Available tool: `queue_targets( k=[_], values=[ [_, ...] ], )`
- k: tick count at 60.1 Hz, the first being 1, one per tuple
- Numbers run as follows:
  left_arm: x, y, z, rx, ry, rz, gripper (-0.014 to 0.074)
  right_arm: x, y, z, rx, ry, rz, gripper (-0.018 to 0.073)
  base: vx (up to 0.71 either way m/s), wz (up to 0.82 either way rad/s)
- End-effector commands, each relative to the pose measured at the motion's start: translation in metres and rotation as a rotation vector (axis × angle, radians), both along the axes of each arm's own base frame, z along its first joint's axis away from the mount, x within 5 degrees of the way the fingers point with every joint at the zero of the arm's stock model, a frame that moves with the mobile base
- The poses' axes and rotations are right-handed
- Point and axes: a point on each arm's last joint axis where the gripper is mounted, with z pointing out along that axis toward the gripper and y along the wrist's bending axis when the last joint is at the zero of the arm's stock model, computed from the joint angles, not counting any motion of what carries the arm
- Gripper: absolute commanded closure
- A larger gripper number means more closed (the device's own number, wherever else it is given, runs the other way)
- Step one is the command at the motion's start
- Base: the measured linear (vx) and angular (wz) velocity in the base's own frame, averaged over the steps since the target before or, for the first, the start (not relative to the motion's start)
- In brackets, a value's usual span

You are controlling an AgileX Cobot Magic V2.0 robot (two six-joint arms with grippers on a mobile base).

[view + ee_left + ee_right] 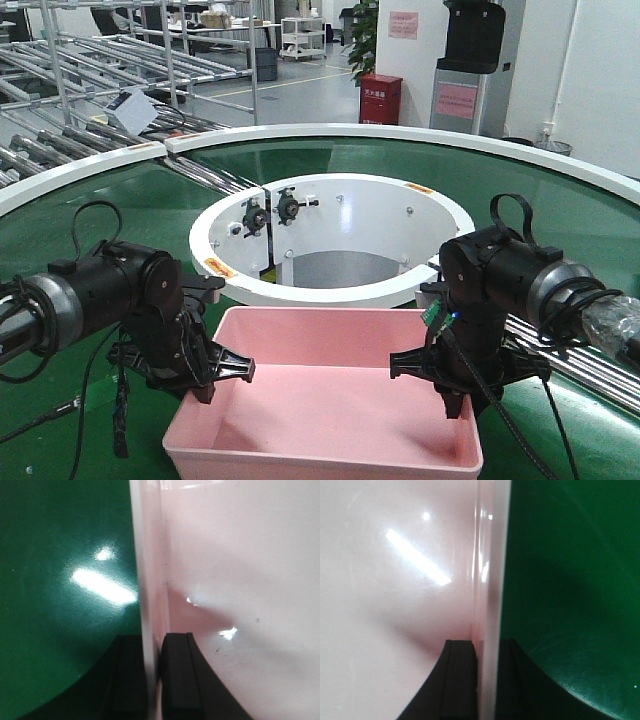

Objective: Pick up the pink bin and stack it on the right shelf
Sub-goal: 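Lower both grippers onto the pink bin's opposite side walls, then close both grippers on the bin walls and lift the bin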

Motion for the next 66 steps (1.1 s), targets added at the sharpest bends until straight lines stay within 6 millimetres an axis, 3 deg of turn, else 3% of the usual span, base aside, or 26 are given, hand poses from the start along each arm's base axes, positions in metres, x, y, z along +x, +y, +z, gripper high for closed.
queue_targets(
  k=[1, 12, 17, 25, 36, 43, 54, 66],
  values=[
    [-0.004, -0.005, 0.027, -0.067, -0.056, -0.018, 0.042, -0.006, -0.005, 0.038, -0.015, -0.101, 0.015, 0.0478, 0.0, 0.0],
    [-0.005, -0.005, 0.028, -0.057, -0.054, -0.026, 0.0588, -0.005, -0.005, 0.038, -0.015, -0.103, 0.016, 0.0478, 0.0, 0.0],
    [-0.007, -0.004, 0.035, -0.062, -0.075, -0.029, 0.0605, -0.005, -0.006, 0.04, -0.018, -0.116, 0.023, 0.0478, 0.0, 0.0],
    [-0.019, 0.002, 0.072, -0.087, -0.162, -0.027, 0.0602, -0.01, -0.005, 0.057, 0.002, -0.164, 0.062, 0.0478, 0.0, 0.0],
    [-0.058, 0.012, 0.127, -0.185, -0.314, 0.041, 0.0592, -0.032, -0.004, 0.094, 0.02, -0.299, 0.114, 0.0478, 0.0, 0.0],
    [-0.089, 0.018, 0.127, -0.207, -0.366, 0.055, 0.0592, -0.054, -0.007, 0.104, 0.037, -0.33, 0.131, 0.0477, 0.0, 0.0],
    [-0.138, 0.021, 0.127, -0.304, -0.438, 0.102, 0.0585, -0.087, 0.005, 0.108, 0.082, -0.407, 0.2, 0.0476, 0.0, 0.0],
    [-0.154, 0.025, 0.129, -0.328, -0.472, 0.111, 0.058, -0.093, 0.007, 0.104, 0.097, -0.402, 0.212, 0.0475, 0.0, 0.0]
  ],
)
